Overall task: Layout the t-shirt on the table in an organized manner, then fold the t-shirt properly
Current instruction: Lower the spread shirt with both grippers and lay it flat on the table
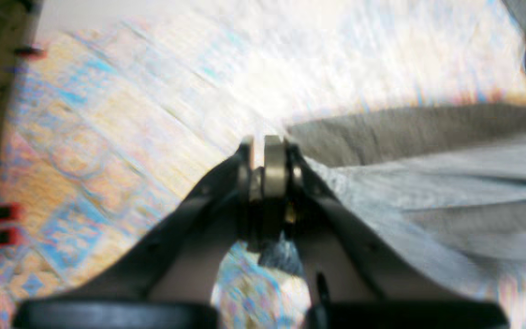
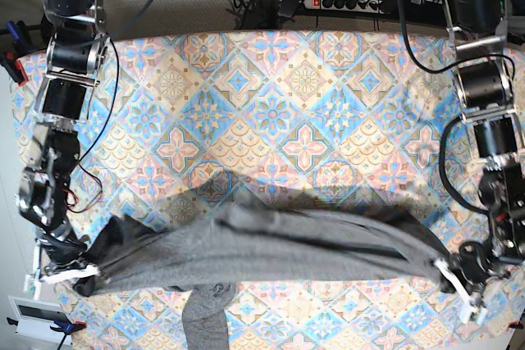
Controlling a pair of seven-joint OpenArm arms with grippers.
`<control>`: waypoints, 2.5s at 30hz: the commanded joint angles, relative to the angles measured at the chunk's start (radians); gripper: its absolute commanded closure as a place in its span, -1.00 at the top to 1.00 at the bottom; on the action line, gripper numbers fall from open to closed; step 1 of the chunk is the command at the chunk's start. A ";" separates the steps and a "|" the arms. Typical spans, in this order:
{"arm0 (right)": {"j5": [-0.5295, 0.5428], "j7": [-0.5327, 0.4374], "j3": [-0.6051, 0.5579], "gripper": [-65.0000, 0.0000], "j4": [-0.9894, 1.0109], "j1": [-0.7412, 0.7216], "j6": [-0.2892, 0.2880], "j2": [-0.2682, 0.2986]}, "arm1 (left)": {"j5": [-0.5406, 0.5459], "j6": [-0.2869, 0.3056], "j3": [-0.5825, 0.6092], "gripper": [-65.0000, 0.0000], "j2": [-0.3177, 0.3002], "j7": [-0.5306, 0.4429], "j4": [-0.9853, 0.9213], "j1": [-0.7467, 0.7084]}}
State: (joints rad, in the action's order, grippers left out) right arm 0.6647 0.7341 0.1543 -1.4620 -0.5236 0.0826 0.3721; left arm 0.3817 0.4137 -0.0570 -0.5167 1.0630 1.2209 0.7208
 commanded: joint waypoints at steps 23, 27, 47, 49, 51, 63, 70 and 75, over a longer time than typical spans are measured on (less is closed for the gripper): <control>-0.001 0.089 0.075 -1.00 -0.227 0.362 -0.002 0.021 | -0.005 -0.006 -0.079 -1.00 -0.047 0.073 0.343 -0.363; -0.004 0.157 0.075 -1.00 -0.225 0.399 -0.004 0.021 | -0.005 -0.006 -0.079 -1.00 -0.059 0.101 0.411 -0.416; -0.004 0.235 0.064 -1.00 -0.223 0.560 -0.004 0.141 | -0.003 0.086 -0.079 -1.00 -0.113 0.119 0.557 -0.728; -0.004 0.235 0.064 -1.00 -0.222 0.572 -0.004 0.141 | -0.003 0.086 -0.077 -1.00 -0.113 0.119 0.557 -0.743; -0.004 0.236 0.064 -1.00 -0.222 0.584 -0.004 0.141 | -0.003 0.087 -0.076 -1.00 -0.113 0.119 0.557 -0.757; -0.004 0.298 0.064 -1.00 -0.222 0.607 -0.004 0.141 | -0.003 0.087 -0.074 -1.00 -0.115 0.119 0.558 -0.824; -0.006 0.296 0.064 -1.00 -0.220 0.609 -0.004 0.141 | -0.005 0.087 -0.074 -1.00 -0.113 0.078 0.557 -0.887; -0.006 0.295 0.064 -1.00 -0.220 0.609 -0.004 0.141 | -0.007 0.087 -0.074 -1.00 -0.113 0.056 0.554 -0.900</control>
State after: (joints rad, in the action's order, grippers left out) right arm 0.6579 1.0477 0.2085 -1.6680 0.0994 0.0818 0.4908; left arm 0.3775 0.5018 -0.1226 -0.6117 1.1301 1.7618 -0.1913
